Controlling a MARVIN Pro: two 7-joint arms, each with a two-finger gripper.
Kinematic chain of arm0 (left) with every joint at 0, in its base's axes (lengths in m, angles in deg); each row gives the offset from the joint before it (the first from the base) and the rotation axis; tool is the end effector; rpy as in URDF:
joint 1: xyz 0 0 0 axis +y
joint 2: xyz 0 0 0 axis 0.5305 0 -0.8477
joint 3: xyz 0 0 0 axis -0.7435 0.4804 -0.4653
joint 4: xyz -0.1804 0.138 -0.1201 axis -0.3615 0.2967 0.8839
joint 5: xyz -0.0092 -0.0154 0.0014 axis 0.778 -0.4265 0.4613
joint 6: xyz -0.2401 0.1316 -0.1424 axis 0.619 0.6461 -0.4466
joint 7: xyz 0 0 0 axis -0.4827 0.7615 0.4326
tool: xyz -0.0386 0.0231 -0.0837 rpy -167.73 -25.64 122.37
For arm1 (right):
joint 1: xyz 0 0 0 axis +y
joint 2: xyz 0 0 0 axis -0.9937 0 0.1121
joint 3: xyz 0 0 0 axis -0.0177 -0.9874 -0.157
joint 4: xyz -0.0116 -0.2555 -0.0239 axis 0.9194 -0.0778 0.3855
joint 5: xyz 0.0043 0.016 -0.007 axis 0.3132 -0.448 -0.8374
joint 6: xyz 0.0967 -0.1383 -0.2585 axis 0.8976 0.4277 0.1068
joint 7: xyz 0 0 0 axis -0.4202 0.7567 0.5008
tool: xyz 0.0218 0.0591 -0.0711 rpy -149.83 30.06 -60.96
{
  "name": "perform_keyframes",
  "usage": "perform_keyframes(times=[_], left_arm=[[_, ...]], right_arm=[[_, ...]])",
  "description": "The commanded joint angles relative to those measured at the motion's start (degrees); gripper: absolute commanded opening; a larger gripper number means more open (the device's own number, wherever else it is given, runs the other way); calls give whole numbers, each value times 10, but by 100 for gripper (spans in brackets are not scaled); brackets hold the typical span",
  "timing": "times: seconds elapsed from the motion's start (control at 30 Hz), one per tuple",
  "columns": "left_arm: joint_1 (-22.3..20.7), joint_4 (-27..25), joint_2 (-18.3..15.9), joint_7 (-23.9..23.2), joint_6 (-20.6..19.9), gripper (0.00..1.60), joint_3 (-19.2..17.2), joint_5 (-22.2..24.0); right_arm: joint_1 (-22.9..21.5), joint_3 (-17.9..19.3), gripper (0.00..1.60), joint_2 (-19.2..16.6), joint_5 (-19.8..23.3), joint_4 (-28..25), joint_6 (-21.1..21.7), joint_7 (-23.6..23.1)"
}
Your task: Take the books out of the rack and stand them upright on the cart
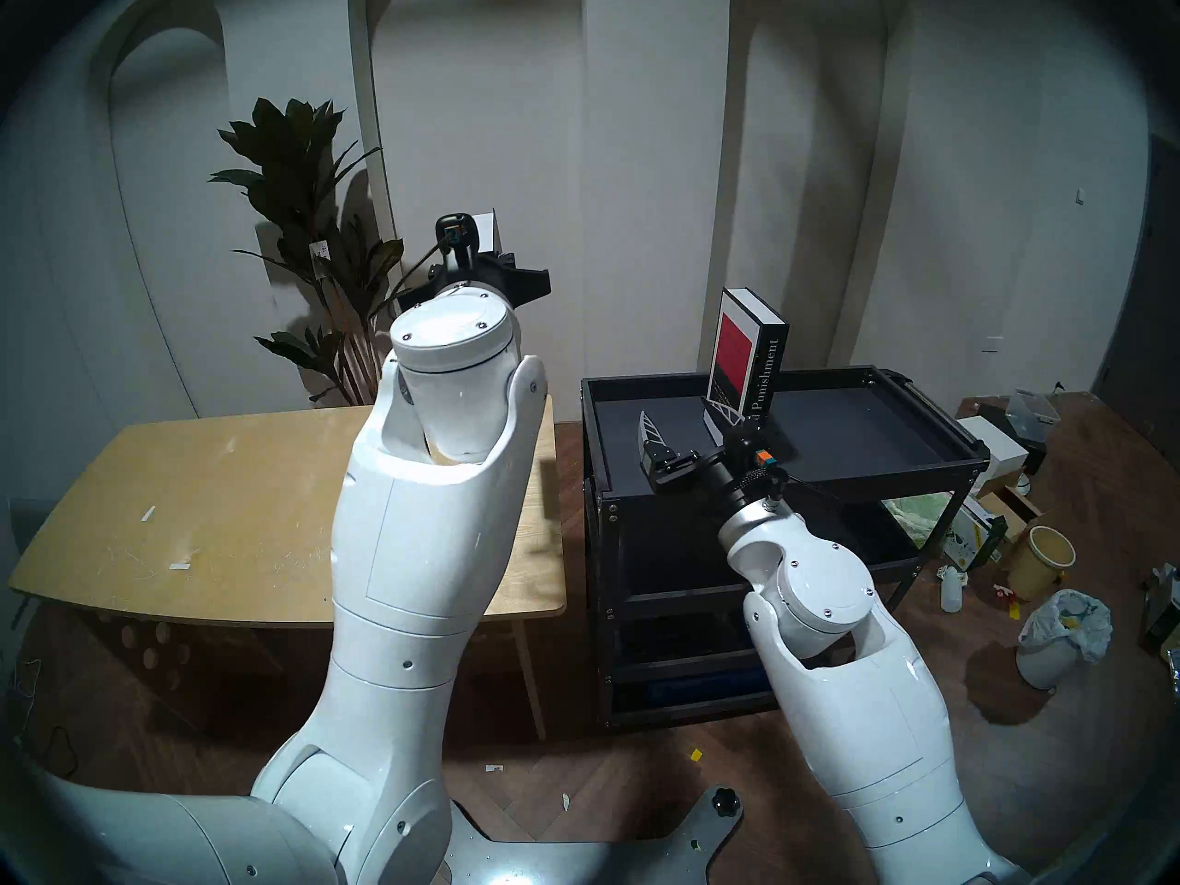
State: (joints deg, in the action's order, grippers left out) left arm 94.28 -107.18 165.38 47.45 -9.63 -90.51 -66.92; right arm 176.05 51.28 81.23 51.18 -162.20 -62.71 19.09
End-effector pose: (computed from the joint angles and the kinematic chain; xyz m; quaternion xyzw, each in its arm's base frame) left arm 0.4422 -0.1387 -0.0031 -0.6831 -0.0690 -0.7264 0.0303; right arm 0.3948 0.0209 -0.1868 -0.6303 -0.1029 -0.7608 0.1153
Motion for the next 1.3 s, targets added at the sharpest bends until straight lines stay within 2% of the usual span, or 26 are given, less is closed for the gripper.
perform_keyframes(times=[0.0,0.03,0.07,0.13,0.2,0.3,0.33,0.4,0.43,0.53,0.57,0.7,1.03,1.27], left_arm=[[-63,52,53,13,-3,0,16,-15],[-79,70,56,16,-7,0,16,-14],[-62,63,56,16,1,0,21,-21],[-88,95,66,24,-5,0,20,-25],[-82,100,75,26,-1,0,20,-29],[-108,138,84,35,0,0,17,-32],[-98,137,91,37,5,0,18,-38],[-122,170,96,45,4,0,18,-37],[-107,167,105,47,10,0,18,-44],[-135,208,109,58,13,0,19,-42],[-129,208,109,60,17,0,19,-46],[-149,240,109,72,25,0,17,-46],[-162,282,109,96,46,0,21,-35],[-153,281,109,105,45,0,20,-20]], right_arm=[[-48,-43,160,42,-32,18,-2,33],[-51,-50,160,47,-37,23,-3,38],[-54,-57,160,45,-47,23,-1,41],[-61,-71,160,55,-53,28,-4,49],[-65,-81,160,54,-70,28,-6,56],[-74,-97,160,64,-87,35,-9,70],[-77,-101,160,68,-89,38,-9,72],[-85,-111,160,74,-103,46,-8,84],[-90,-115,160,75,-108,49,-10,85],[-100,-125,160,81,-128,58,-14,100],[-102,-128,160,86,-132,59,-13,106],[-119,-137,160,97,-149,72,-16,123],[-169,-134,160,136,-151,140,-27,162],[-191,-123,160,156,-114,182,-54,151]])
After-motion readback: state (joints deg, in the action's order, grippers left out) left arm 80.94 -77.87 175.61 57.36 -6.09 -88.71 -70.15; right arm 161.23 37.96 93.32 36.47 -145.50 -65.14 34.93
